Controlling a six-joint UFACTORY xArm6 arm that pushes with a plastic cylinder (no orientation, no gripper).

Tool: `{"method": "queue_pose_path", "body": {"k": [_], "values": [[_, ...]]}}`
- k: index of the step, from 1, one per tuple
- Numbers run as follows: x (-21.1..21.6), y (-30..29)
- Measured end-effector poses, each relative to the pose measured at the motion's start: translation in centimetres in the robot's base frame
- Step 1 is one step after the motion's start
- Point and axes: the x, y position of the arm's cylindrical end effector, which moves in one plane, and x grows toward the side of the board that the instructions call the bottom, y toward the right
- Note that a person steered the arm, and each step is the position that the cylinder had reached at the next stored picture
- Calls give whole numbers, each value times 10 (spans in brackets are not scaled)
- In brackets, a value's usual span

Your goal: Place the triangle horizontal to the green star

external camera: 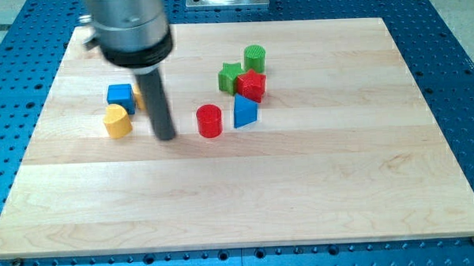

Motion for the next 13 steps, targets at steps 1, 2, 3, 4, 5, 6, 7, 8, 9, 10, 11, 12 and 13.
{"method": "queue_pose_path", "body": {"k": [1,2,3,4,5,6,7,8,9,10,11,12,13], "values": [[-30,14],[-30,14],[-22,15],[21,28],[54,37],[54,65],[51,110],[43,163],[37,181],[4,154],[4,98],[4,60],[4,45]]}}
